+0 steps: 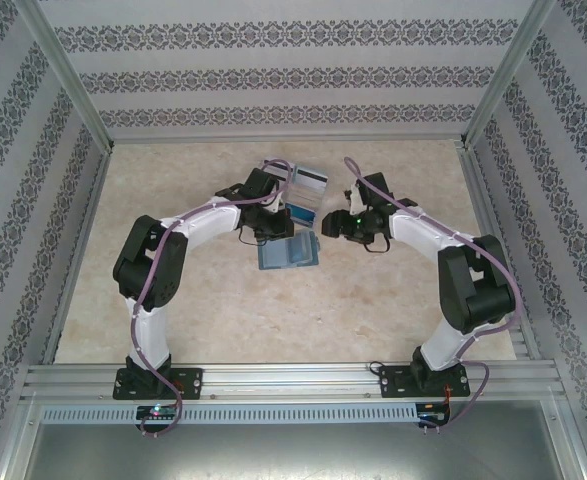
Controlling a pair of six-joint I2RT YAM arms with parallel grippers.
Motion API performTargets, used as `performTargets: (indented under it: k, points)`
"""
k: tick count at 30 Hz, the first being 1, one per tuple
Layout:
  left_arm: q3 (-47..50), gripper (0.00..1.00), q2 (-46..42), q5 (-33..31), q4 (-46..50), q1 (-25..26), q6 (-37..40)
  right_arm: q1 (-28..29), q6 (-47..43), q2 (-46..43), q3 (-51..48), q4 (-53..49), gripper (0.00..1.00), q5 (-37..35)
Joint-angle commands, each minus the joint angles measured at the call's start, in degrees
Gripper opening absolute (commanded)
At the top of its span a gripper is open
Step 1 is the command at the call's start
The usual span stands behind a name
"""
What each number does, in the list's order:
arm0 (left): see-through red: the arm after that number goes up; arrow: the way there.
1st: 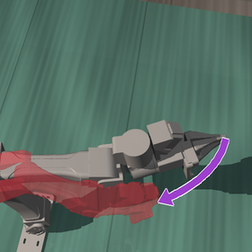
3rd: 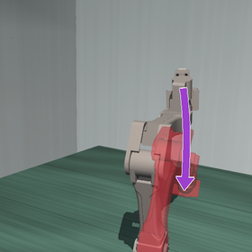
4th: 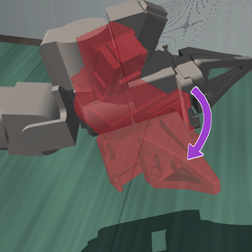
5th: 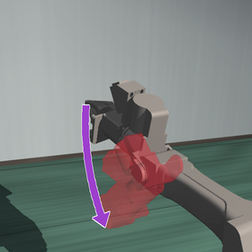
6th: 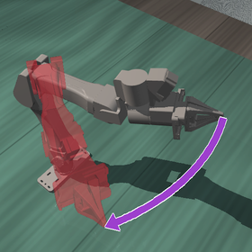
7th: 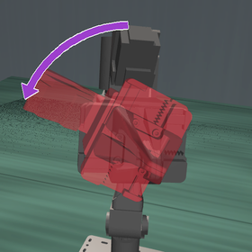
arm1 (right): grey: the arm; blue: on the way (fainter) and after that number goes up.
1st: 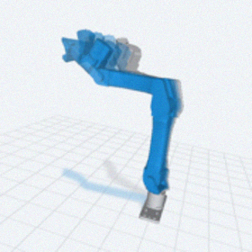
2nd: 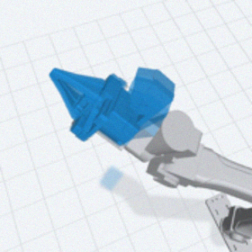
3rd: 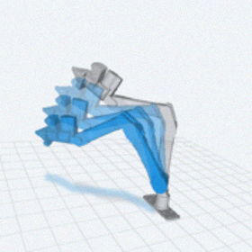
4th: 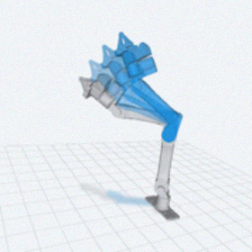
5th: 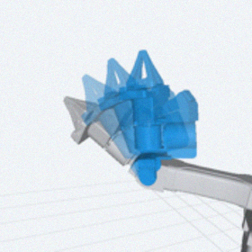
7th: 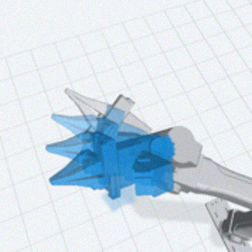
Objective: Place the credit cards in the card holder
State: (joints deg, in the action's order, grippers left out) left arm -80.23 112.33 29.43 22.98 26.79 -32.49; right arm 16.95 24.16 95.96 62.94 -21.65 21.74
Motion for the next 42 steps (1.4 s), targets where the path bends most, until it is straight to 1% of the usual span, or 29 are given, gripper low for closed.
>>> performTargets:
  k: [1,4,7,9,11,13,15,18,21,25,30,33,36,42]
  points:
    - [-1.41,0.07,-3.08,-0.26,1.52,-3.1,2.49,-0.84,-4.91,-1.83,5.07,-5.46,0.73,-3.46]
    - [-0.77,0.08,-3.63,2.34,-1.52,-7.03,1.38,-1.54,-8.11,-0.43,9.75,-6.88,0.74,-4.25]
    - [-2.28,0.1,-3.89,1.83,-2.25,-9.97,1.79,-1.39,-12.92,2.21,15.59,-7.92,0.75,-7.51]
    - [-3.72,0.15,-3.36,1.53,-2.51,-11.51,1.99,-1.0,-17.21,4.96,19.86,-9.06,0.77,-9.43]
    - [-5.37,0.17,-2.29,0.97,-2.67,-13.03,2.16,-0.56,-20.95,8.09,24.5,-10.86,0.79,-13.63]
    - [-6.52,0.22,-1.32,0.64,-3.08,-14.26,2.08,-0.21,-24.44,10.54,27.96,-11.13,0.82,-15.4]
    - [-7.86,0.25,-0.12,-0.15,-3.22,-15.04,2.49,0.1,-27.68,13.43,31.87,-11.6,0.84,-15.74]
    - [-10.6,0.32,2.68,-1.05,-2.59,-16.04,3.44,0.73,-31.47,18.24,38.33,-14.5,0.85,-15.16]
    - [-12.92,0.36,5.26,-1.08,-2.88,-16.93,3.67,1.78,-33.94,21.58,43.04,-16.66,0.87,-15.4]
    - [-16.45,0.37,8.95,-1.73,-1.99,-16.95,5.19,2.34,-34.11,24.02,45.78,-17.4,0.87,-15.42]
    - [-19.67,0.37,13.27,-3.71,0.77,-17.06,7.41,2.82,-34.1,24.56,47.23,-17.81,0.88,-15.59]
    - [-19.98,0.38,14.73,-4.38,0.05,-17.05,7.82,3.08,-34.13,25.32,48.7,-18.43,0.88,-15.15]
    - [-22.06,0.38,16.79,-5.02,1.42,-17.06,8.32,3.41,-34.6,26.85,50.99,-20.47,0.88,-15.06]
    - [-22.7,0.41,18.6,-5.13,0.75,-16.95,7.52,3.57,-34.62,27.25,51.61,-21.05,0.88,-15.46]
